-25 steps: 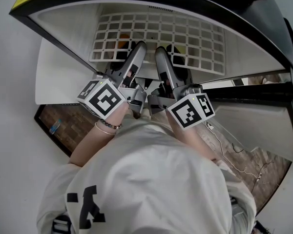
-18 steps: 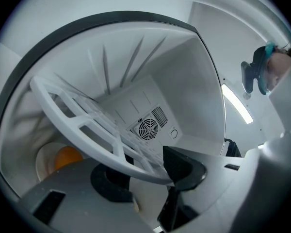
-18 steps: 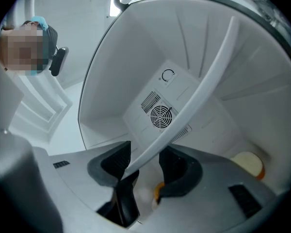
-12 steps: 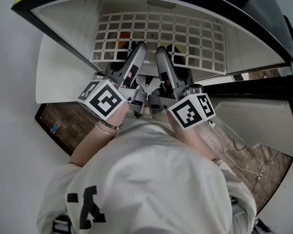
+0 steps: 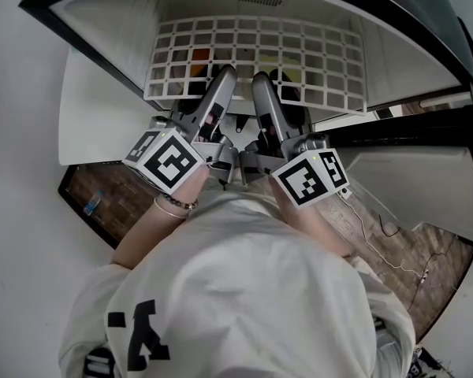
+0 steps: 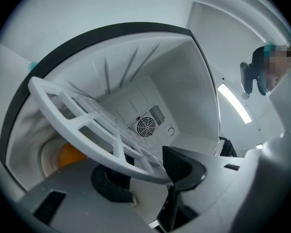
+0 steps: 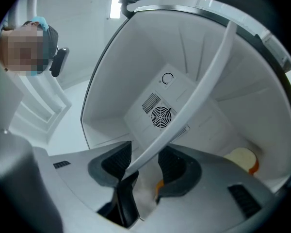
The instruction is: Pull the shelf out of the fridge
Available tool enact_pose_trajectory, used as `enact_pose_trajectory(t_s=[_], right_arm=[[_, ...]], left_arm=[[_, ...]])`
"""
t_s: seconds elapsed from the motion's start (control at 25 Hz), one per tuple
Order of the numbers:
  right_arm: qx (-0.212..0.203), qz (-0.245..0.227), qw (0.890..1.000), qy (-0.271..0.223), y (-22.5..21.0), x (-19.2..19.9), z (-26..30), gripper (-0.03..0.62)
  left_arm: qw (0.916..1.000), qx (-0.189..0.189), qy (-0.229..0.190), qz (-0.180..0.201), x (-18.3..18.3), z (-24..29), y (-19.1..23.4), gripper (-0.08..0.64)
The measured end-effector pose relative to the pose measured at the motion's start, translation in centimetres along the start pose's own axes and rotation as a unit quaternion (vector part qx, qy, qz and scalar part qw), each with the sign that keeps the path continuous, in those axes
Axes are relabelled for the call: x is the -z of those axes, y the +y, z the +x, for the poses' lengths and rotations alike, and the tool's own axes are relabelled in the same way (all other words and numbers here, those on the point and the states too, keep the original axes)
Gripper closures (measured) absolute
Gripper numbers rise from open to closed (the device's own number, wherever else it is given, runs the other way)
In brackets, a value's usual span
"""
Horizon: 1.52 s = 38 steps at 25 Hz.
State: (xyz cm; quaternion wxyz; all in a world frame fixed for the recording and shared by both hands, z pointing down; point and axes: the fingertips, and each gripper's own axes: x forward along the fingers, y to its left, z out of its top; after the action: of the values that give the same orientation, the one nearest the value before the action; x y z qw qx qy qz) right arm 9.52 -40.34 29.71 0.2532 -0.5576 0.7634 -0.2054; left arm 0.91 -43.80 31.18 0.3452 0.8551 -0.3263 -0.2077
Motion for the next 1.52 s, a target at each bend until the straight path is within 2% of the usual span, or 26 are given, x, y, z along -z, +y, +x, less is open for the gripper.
enact_pose_trajectory(t_s=[0.44, 0.8, 1.04, 1.2, 1.32, 1.52], right_arm=[[0.015, 0.009, 1.000, -0.008, -1.5, 0.4, 1.0, 0.405], [0.029, 0.012, 0.999, -0.028, -1.7, 0.7, -0.4, 0.413], [0.022, 0.008, 0.999, -0.031, -1.1, 0.5, -0.3, 0.413], [0.019, 0.009, 1.000, -0.020, -0.9, 0.5, -0.1, 0.413], [0.012, 0.006, 1.000, -0.013, -0.7, 0.6, -0.4, 0.413], [0.008, 0.003, 1.000, -0.008, -0.7, 0.9, -1.2, 0.416]], left_arm=[[0.9998, 0.001, 0.017, -0.014, 0.4, 1.2, 1.3, 0.382], [0.9995, 0.011, 0.028, -0.013, 1.6, 0.4, 1.0, 0.387], [0.9997, 0.006, 0.022, -0.004, 1.0, 0.3, 0.8, 0.387], [0.9997, -0.008, 0.020, -0.012, 0.8, 0.2, 0.8, 0.388], [0.9997, -0.004, 0.013, -0.022, 0.9, -0.1, 0.7, 0.394], [0.9996, -0.009, 0.018, -0.018, 1.7, -0.8, 0.6, 0.396]])
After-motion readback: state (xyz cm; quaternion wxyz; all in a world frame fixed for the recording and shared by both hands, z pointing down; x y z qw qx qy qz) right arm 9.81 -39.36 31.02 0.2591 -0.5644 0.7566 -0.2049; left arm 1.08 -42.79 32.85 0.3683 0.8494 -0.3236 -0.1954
